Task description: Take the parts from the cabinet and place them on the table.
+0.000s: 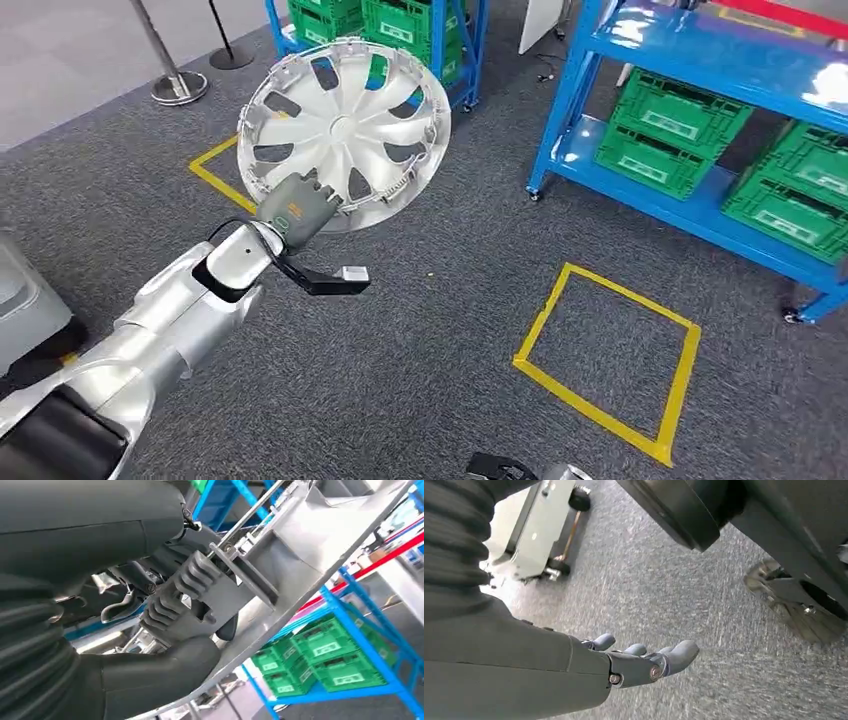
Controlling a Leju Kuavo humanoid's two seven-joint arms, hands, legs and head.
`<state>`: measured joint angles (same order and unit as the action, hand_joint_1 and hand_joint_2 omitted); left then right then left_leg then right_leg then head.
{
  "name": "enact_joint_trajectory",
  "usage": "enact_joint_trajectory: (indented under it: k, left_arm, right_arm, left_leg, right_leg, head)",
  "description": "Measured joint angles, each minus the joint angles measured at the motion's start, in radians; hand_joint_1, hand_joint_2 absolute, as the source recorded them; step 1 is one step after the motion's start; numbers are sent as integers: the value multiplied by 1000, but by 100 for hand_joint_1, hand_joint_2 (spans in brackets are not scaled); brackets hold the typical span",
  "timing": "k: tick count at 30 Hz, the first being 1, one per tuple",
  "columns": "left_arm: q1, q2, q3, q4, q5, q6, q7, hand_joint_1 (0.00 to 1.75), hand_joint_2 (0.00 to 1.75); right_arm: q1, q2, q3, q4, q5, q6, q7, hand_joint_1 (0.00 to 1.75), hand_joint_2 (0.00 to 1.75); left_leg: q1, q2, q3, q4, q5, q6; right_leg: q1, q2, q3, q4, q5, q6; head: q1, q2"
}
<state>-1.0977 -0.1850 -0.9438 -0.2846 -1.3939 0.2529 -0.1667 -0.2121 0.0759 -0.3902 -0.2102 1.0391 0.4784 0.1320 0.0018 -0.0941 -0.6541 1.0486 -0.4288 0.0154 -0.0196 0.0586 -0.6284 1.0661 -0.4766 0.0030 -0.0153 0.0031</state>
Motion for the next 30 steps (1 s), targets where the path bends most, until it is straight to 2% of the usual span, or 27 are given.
enact_joint_trajectory:
  k: [1,3,4,5,6,7,8,9,10,11,12,13,14,15,16,17,20,21,22,23,24,25,26,27,28,29,30]
  left_arm:
    - [-2,-1,0,0,1,2,0,175,175]
    - [-2,-2,0,0,1,3,1,175,175]
    - [-2,-2,-1,0,1,2,0,175,175]
    - [-2,4,-4,0,-1,-1,0,175,175]
    - [-2,5,-6,0,-3,-4,1,175,175]
    - [-3,5,-8,0,-4,-7,3,175,175]
    - [-4,5,-9,0,-5,-11,8,175,175]
    - [-3,5,-13,0,-5,-15,14,175,175]
    - [-2,5,-17,0,-5,-17,19,175,175]
    - [-2,5,-18,0,-5,-19,21,175,175]
    - [-2,5,-19,1,-5,-21,21,175,175]
    - [-2,5,-21,1,-5,-23,21,175,175]
    - [-3,6,-21,1,-5,-25,23,175,175]
    - [-4,5,-22,0,-5,-26,27,175,175]
    - [-7,-1,-22,0,-5,-29,32,175,175]
    - [-9,-5,-23,0,-5,-31,34,175,175]
    - [-8,-6,-24,2,-9,-34,37,175,175]
    - [-7,-10,-24,2,-9,-35,37,175,175]
    - [-9,-9,-25,4,-9,-36,38,175,175]
    - [-8,-12,-25,5,-9,-37,38,175,175]
    - [-8,-14,-27,5,-9,-37,38,175,175]
    - [-7,-18,-29,5,-9,-37,38,175,175]
    - [-7,-20,-32,5,-10,-37,38,175,175]
    - [-5,-21,-34,6,-11,-38,38,175,175]
    - [-5,-22,-37,6,-12,-42,39,175,175]
    - [-6,-25,-39,6,-13,-45,39,175,175]
    - [-6,-29,-40,6,-13,-48,42,175,175]
  right_arm:
    - [0,0,0,0,1,0,1,0,175]
    - [3,2,0,0,1,0,2,0,175]
    - [2,2,0,0,2,0,2,0,175]
    - [1,5,0,0,2,0,-1,0,175]
    - [-1,5,0,0,3,0,-2,0,175]
    - [-2,5,0,0,3,0,-3,0,175]
    - [0,5,0,0,3,0,-3,0,175]
    - [2,5,0,0,4,0,-2,0,175]
    - [4,5,0,0,4,0,-2,0,175]
    - [4,5,0,0,3,0,-3,0,175]
    - [3,5,0,0,1,0,-4,0,175]
    - [3,5,0,0,-1,0,-6,0,175]
    - [4,5,0,0,-2,0,-6,0,175]
    - [4,5,0,0,-3,0,-7,0,175]
    - [4,4,0,0,-6,0,-10,0,175]
    - [5,3,0,0,-8,0,-11,0,175]
    - [6,2,0,0,-13,0,-17,0,175]
    - [5,2,0,0,-14,0,-18,0,175]
    - [5,2,0,0,-14,0,-19,0,175]
    - [6,3,0,0,-14,0,-20,0,175]
    - [8,2,0,0,-15,0,-19,0,175]
    - [12,2,0,0,-14,0,-16,0,175]
    - [16,0,0,0,-15,0,-16,0,175]
    - [20,0,0,0,-15,0,-15,0,175]
    - [21,0,0,0,-16,0,-15,0,175]
    - [21,0,0,0,-16,0,-16,0,175]
    - [21,-1,-2,0,-18,0,-17,0,175]
  left_leg:
    - [-5,-12,-9,5,2,-9]
    - [2,-30,-13,-3,10,-22]
    - [3,-39,-13,-8,14,-29]
    - [-1,-43,-14,-8,14,-36]
    - [-4,10,-23,8,0,-37]
    - [-5,53,-43,52,-31,-41]
    - [-3,73,-75,123,-67,-44]
    - [-1,81,-111,199,-100,-48]
    - [1,84,-141,264,-121,-51]
    - [4,86,-150,286,-119,-53]
    - [5,89,-134,260,-97,-54]
    - [6,95,-97,193,-61,-53]
    - [5,110,-49,108,-24,-50]
    - [2,157,-2,24,-1,-44]
    - [-13,173,13,-3,-17,-40]
    - [-7,158,8,-3,-12,-30]
    - [-10,121,7,-6,-10,-16]
    - [-2,111,13,-11,-6,-10]
    - [-1,102,12,-12,-6,-6]
    - [0,94,12,-12,-5,0]
    - [-1,82,11,-12,-5,1]
    - [-2,69,11,-11,-5,2]
    - [-2,54,12,-11,-5,2]
    - [-2,40,13,-10,-6,2]
    - [-2,27,14,-9,-6,1]
    - [-1,16,14,-7,-6,1]
    - [0,4,14,-5,-7,-2]
  right_leg:
    - [2,16,7,-13,-6,4]
    - [7,-4,8,-11,-2,0]
    - [9,-13,9,-12,-1,-5]
    - [-1,-28,13,-22,6,-15]
    - [0,-38,18,-28,9,-21]
    - [1,-45,19,-29,9,-28]
    - [3,-56,19,-29,8,-31]
    - [4,-67,19,-28,7,-32]
    - [4,-81,19,-28,6,-33]
    - [4,-92,19,-28,6,-33]
    - [4,-103,20,-28,5,-33]
    - [4,-113,21,-27,4,-31]
    - [4,-122,23,-26,1,-28]
    - [7,-130,25,-24,-2,-23]
    - [16,-142,21,-20,-7,-16]
    - [16,-153,23,-22,-7,-12]
    - [15,-187,35,-26,-13,2]
    - [9,-167,31,-16,-24,10]
    - [7,-116,17,19,-48,12]
    - [7,-89,-13,82,-82,13]
    - [7,-72,-57,168,-119,13]
    - [8,-64,-97,246,-147,14]
    - [8,-60,-126,295,-150,12]
    - [9,-59,-128,285,-128,10]
    - [8,-57,-106,225,-83,8]
    - [7,-53,-73,147,-39,6]
    - [3,-36,-28,49,6,5]
  head:
    - [0,0]
    - [0,0]
    - [0,0]
    - [0,0]
    - [0,0]
    - [-5,0]
    - [-5,0]
    - [-5,0]
    - [-5,0]
    - [-5,0]
    - [-5,0]
    - [-5,0]
    - [-6,0]
    - [-6,0]
    - [-6,0]
    - [-1,0]
    - [-2,0]
    - [-2,0]
    - [-1,0]
    - [1,0]
    - [1,0]
    - [1,0]
    - [1,0]
    - [1,0]
    - [1,0]
    - [1,0]
    - [1,0]
